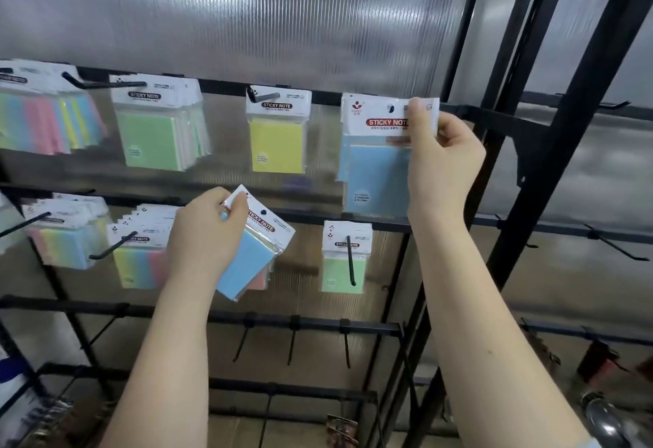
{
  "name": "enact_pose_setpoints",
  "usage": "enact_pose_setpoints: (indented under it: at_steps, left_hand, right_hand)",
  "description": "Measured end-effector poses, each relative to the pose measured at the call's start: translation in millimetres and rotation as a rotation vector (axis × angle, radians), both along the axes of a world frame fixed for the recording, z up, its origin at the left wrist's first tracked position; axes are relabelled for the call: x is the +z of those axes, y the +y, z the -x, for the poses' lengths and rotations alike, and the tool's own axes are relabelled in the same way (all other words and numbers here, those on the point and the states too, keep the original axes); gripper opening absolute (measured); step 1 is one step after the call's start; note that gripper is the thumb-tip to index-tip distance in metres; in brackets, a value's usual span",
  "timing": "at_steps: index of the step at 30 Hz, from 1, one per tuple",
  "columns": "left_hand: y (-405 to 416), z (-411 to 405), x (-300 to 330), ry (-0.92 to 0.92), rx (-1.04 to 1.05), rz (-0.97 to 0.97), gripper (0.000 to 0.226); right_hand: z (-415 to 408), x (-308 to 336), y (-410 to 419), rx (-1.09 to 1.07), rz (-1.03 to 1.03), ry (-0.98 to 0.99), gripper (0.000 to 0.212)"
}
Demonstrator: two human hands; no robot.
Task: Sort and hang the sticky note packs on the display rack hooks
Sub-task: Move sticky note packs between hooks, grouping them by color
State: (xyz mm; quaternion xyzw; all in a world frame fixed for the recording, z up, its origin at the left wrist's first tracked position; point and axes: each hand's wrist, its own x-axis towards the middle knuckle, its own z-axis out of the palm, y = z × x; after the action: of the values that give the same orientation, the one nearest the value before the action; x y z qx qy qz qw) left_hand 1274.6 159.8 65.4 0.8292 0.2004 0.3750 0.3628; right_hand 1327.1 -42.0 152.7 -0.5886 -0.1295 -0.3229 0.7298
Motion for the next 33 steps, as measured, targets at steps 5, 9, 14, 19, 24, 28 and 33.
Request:
enact_pose_setpoints:
  at_steps: [5, 9, 14, 19, 24, 28, 33]
  left_hand:
    - [3, -9, 2, -0.011, -0.032, 0.011, 0.035]
    - [6, -15, 5, -0.015, -0.057, 0.023, 0.034]
    - [6, -20, 8, -0.024, -0.093, -0.001, 0.034]
    - [6, -26, 10, -0.036, -0.122, -0.021, 0.034]
    - [7, -30, 11, -0.045, -0.14, -0.013, 0.034]
    - [4, -32, 14, -0.055, -0.151, -0.009, 0.037]
    - [0, -33, 16, -0.059, -0.167, 0.0, 0.035]
  right_hand:
    - [-4, 2, 5, -0.013, -0.029, 0.017, 0.022]
    - [-5, 4, 6, -0.017, -0.069, 0.025, 0.022]
    - [-6, 3, 5, -0.021, -0.095, 0.052, 0.024]
    - [-7, 0, 4, -0.019, -0.102, 0.066, 0.026]
    - [-10, -4, 3, -0.027, -0.08, 0.09, 0.029]
    - [-18, -9, 6, -0.028, -0.074, 0.094, 0.028]
    - [-42, -11, 14, -0.034, -0.065, 0.125, 0.023]
